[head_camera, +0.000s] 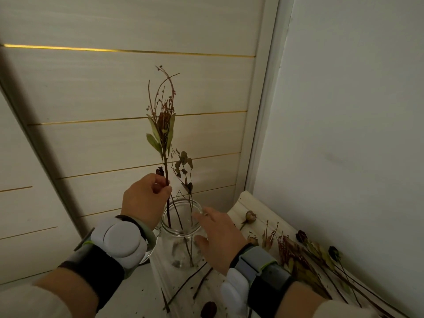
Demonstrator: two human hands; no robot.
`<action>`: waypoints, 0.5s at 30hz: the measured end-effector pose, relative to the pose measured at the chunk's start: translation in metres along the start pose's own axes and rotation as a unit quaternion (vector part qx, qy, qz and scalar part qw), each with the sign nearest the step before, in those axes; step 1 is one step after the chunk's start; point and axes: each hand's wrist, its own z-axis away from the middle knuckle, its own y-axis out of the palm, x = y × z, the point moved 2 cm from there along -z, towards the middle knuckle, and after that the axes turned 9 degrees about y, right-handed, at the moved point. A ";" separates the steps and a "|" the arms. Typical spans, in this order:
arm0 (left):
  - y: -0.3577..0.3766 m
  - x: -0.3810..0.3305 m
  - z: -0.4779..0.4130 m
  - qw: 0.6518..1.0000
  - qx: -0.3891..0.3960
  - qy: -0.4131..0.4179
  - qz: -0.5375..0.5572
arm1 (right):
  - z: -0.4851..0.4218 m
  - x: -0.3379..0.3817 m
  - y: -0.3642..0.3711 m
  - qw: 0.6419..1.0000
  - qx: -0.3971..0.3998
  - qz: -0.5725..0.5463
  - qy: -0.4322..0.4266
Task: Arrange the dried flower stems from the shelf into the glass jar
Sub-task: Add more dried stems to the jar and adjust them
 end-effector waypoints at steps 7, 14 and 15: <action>0.007 0.011 0.002 0.999 0.008 -0.009 -0.033 | -0.001 -0.002 0.003 1.000 0.005 -0.002 -0.008; 0.011 0.024 0.005 0.998 0.009 -0.017 -0.063 | 0.000 -0.001 0.001 1.000 -0.004 -0.007 -0.018; 0.011 0.025 0.005 0.998 0.009 -0.016 -0.067 | 0.001 -0.001 0.001 1.000 -0.005 -0.010 -0.017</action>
